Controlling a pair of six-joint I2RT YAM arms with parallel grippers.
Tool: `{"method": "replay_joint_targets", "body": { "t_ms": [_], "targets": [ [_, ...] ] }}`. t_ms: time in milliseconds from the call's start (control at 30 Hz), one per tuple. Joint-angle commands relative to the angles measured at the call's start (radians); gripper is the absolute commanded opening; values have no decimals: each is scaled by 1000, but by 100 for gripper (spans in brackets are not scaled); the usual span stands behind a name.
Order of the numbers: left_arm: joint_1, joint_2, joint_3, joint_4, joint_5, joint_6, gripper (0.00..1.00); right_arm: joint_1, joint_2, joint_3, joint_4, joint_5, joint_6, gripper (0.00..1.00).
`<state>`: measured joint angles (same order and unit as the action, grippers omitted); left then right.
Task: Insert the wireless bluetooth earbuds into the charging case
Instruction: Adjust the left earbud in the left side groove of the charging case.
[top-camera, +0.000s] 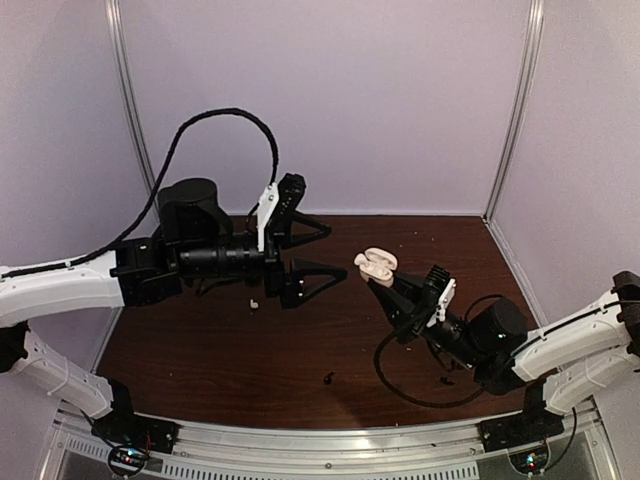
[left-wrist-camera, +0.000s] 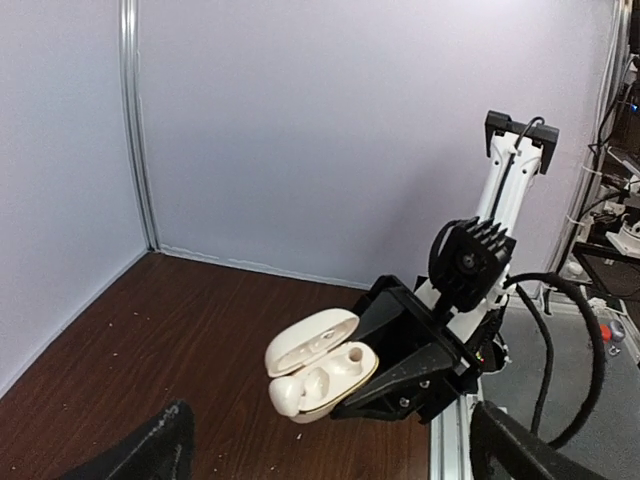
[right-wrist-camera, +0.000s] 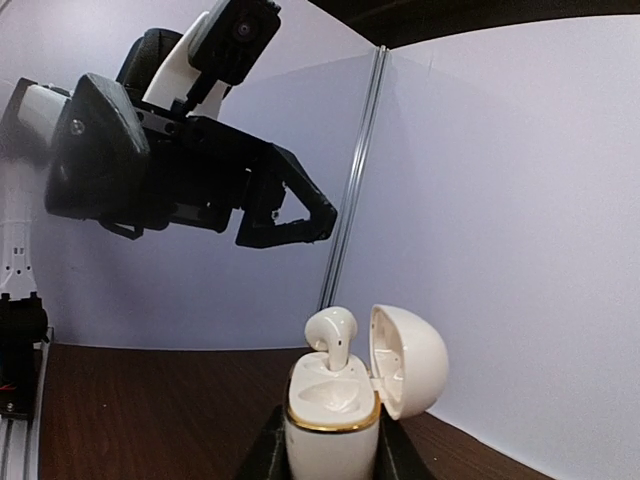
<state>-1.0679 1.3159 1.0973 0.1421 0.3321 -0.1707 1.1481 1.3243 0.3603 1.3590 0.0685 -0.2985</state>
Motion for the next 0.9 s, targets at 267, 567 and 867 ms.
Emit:
{"method": "replay_joint_targets", "body": {
  "t_ms": [267, 567, 867],
  "targets": [
    [30, -141, -25, -211, 129, 423, 98, -17, -263, 49, -442, -455, 152, 0],
    [26, -110, 10, -231, 243, 482, 97, -17, -294, 86, -536, -559, 182, 0],
    [-1, -47, 48, -303, 258, 575, 93, -27, -223, 153, -596, -684, 189, 0]
  ]
}}
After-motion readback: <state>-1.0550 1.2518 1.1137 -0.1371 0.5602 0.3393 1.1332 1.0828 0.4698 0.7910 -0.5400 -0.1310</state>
